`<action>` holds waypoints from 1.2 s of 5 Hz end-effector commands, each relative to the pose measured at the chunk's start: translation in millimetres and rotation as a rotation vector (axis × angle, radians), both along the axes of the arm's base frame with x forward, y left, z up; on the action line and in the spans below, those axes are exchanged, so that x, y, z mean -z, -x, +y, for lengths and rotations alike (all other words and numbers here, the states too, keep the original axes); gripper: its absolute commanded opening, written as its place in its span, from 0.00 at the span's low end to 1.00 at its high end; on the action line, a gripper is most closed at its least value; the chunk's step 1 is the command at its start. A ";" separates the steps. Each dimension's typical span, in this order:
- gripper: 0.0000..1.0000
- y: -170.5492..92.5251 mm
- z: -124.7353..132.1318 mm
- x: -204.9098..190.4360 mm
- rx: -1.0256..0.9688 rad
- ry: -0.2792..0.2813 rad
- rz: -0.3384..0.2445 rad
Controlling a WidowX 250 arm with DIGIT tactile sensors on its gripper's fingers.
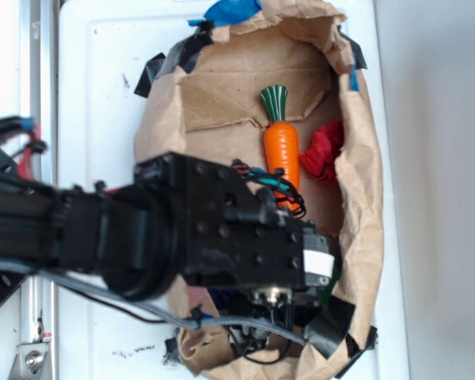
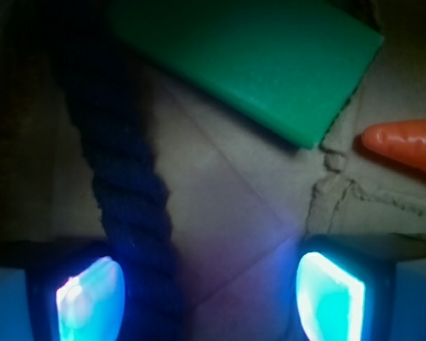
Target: Grab the blue rope.
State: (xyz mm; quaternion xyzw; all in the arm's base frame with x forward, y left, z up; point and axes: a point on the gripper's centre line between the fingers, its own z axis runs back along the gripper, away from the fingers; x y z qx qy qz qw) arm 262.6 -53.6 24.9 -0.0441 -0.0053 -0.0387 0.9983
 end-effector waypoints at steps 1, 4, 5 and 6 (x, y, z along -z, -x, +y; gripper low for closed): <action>0.00 -9.9 5.1 -4.2 -0.035 -0.007 -0.013; 0.00 -18.2 18.6 -10.8 -0.082 0.017 0.002; 0.00 -20.2 31.7 -23.9 -0.122 0.021 -0.041; 0.00 -19.9 41.3 -35.4 -0.148 0.029 -0.079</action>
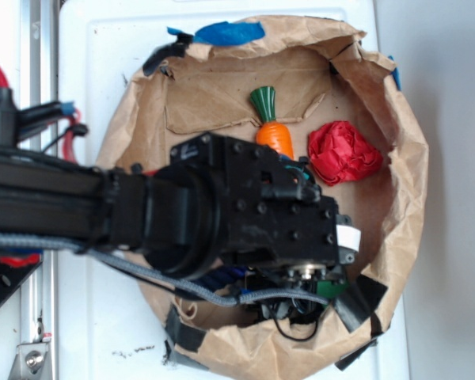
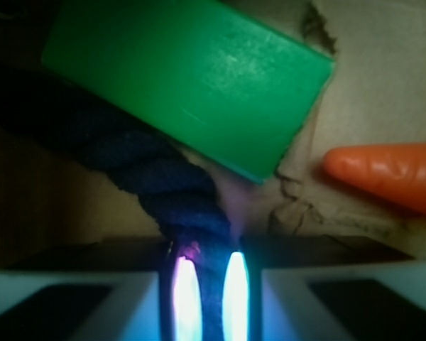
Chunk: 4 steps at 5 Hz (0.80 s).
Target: Grab the blue rope.
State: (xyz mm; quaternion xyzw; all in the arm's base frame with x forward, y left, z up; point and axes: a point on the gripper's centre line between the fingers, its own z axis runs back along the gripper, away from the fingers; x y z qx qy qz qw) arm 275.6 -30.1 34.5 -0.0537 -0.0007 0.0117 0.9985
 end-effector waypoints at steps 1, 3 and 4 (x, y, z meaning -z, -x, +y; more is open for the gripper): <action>0.00 -4.7 16.1 -30.3 -0.043 -0.024 -0.124; 0.00 0.2 32.3 -54.9 -0.062 -0.105 -0.201; 0.00 3.1 52.3 -71.0 -0.107 -0.100 -0.195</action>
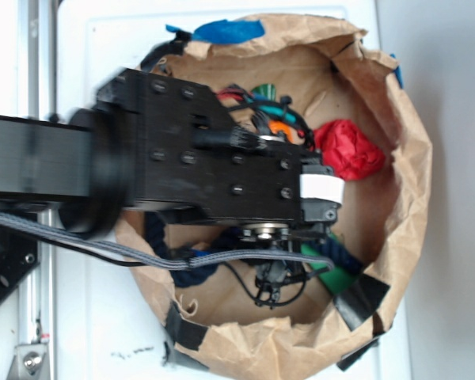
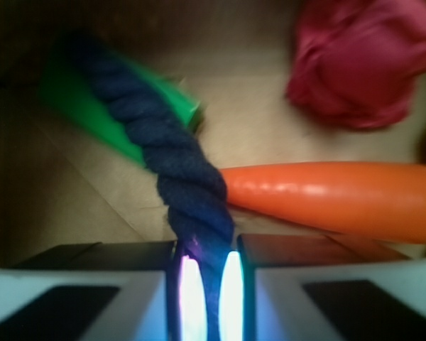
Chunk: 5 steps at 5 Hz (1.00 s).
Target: Grab the blue rope.
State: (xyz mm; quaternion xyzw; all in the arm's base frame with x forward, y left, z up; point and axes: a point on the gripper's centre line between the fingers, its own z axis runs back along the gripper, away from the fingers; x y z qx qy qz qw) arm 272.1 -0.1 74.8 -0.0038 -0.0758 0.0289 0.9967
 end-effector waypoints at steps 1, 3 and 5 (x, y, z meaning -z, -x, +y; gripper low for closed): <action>0.00 13.0 30.3 -47.3 -0.096 -0.021 -0.054; 0.00 19.7 51.9 -68.1 -0.169 -0.025 -0.063; 0.00 11.7 50.2 -69.6 -0.184 -0.018 -0.114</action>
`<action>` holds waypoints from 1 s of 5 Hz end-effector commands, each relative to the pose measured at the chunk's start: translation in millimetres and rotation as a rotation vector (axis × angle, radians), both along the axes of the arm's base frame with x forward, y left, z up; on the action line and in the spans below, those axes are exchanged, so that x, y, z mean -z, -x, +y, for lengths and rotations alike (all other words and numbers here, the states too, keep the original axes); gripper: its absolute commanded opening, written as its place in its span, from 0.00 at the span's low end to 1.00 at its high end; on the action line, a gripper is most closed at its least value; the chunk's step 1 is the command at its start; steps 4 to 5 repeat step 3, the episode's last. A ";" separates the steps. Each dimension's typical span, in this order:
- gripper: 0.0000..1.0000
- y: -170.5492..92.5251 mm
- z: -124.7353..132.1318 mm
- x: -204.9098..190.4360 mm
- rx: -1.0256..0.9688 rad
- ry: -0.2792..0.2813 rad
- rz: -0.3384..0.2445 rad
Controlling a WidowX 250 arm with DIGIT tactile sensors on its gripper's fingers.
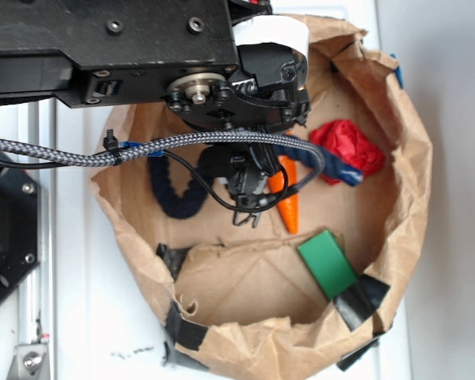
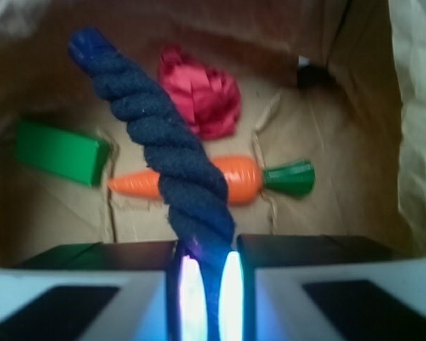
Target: Grab the blue rope.
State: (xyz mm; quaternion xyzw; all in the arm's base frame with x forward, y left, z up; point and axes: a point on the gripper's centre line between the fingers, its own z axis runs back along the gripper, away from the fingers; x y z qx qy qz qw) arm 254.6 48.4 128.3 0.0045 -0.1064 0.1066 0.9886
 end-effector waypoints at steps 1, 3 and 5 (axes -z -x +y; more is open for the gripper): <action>0.00 -16.7 -3.1 -14.0 -0.014 -0.005 -0.048; 0.00 -16.8 -12.6 -8.4 0.005 -0.050 -0.038; 0.00 -16.8 -12.6 -8.4 0.005 -0.050 -0.038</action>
